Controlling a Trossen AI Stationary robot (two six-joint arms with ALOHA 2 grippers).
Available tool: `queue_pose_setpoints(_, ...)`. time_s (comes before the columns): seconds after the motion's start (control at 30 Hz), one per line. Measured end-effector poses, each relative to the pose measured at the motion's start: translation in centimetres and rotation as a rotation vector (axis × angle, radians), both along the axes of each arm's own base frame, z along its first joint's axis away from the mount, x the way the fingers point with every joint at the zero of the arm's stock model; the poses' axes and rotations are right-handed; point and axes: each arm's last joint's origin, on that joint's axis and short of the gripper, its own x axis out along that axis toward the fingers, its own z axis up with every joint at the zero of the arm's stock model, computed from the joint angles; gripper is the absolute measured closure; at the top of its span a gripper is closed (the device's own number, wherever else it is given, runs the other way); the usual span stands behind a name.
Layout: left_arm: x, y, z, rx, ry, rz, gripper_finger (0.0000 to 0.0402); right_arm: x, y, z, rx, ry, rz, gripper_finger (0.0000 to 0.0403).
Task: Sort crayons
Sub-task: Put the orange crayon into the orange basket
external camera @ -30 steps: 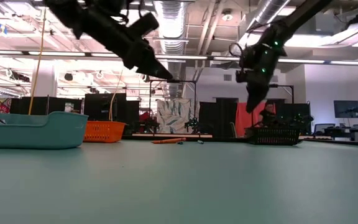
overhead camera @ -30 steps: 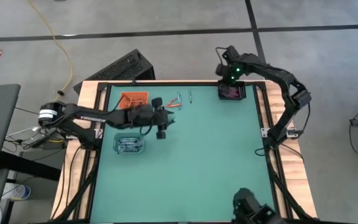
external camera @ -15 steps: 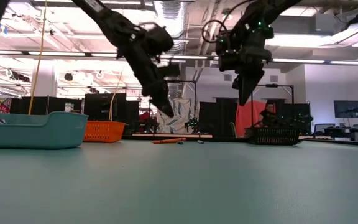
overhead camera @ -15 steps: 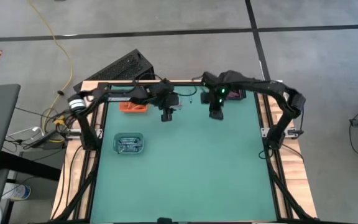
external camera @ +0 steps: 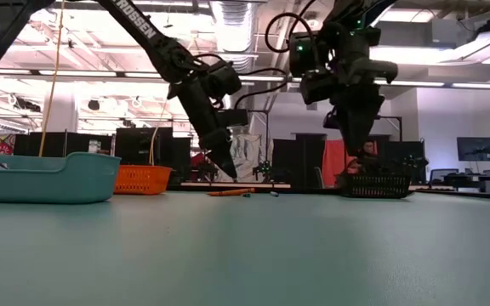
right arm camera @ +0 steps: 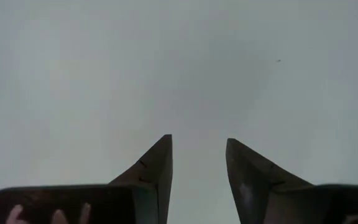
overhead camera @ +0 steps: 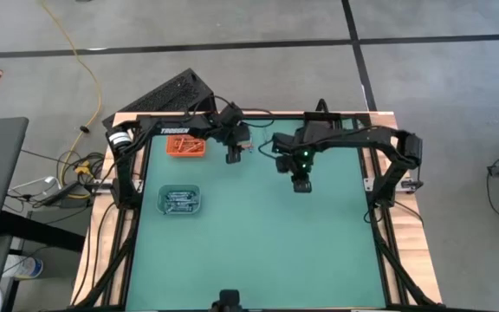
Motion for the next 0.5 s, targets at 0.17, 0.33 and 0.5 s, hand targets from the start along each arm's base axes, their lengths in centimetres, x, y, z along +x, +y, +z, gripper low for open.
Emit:
queue_pose_setpoints(0.17, 0.0, 0.5, -0.4, -0.005, -0.011, 0.001, 0.0229, 0.5, 1.4, 0.0, 0.001, -0.003, -0.004, 0.0262)
queue_pose_setpoints(0.33, 0.1, 0.9, -1.0, -0.012, -0.013, 0.001, 0.0229, 0.8, 2.9, 0.0, 0.004, 0.002, 0.020, 0.0262)
queue_pose_setpoints(0.5, 0.2, 1.0, -1.3, -0.020, 0.000, -0.009, 0.0234, 0.9, 3.8, 0.0, 0.005, 0.004, 0.039, 0.0262)
